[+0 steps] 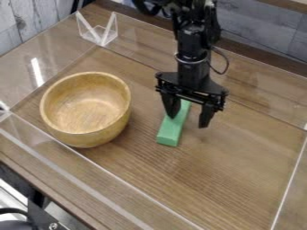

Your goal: Put green object into wooden bowl

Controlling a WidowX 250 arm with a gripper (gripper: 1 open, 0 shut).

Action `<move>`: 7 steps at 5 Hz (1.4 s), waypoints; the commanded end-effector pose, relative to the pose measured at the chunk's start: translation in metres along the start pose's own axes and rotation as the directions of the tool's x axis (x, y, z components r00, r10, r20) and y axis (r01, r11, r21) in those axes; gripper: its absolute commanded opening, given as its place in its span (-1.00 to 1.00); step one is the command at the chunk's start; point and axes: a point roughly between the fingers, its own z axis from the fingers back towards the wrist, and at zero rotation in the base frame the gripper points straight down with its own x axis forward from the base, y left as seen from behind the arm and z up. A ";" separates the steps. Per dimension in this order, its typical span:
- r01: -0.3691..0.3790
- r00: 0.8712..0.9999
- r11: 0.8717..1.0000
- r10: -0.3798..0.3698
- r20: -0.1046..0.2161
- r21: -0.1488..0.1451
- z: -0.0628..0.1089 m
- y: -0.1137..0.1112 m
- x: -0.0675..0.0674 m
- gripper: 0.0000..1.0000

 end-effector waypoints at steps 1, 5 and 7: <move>-0.030 0.999 1.000 0.030 0.041 0.000 0.010 0.017 -0.004 1.00; 0.008 0.996 1.000 -0.006 0.084 -0.026 0.040 -0.003 -0.009 1.00; 0.087 0.995 0.996 -0.086 0.051 -0.006 0.006 0.002 -0.011 1.00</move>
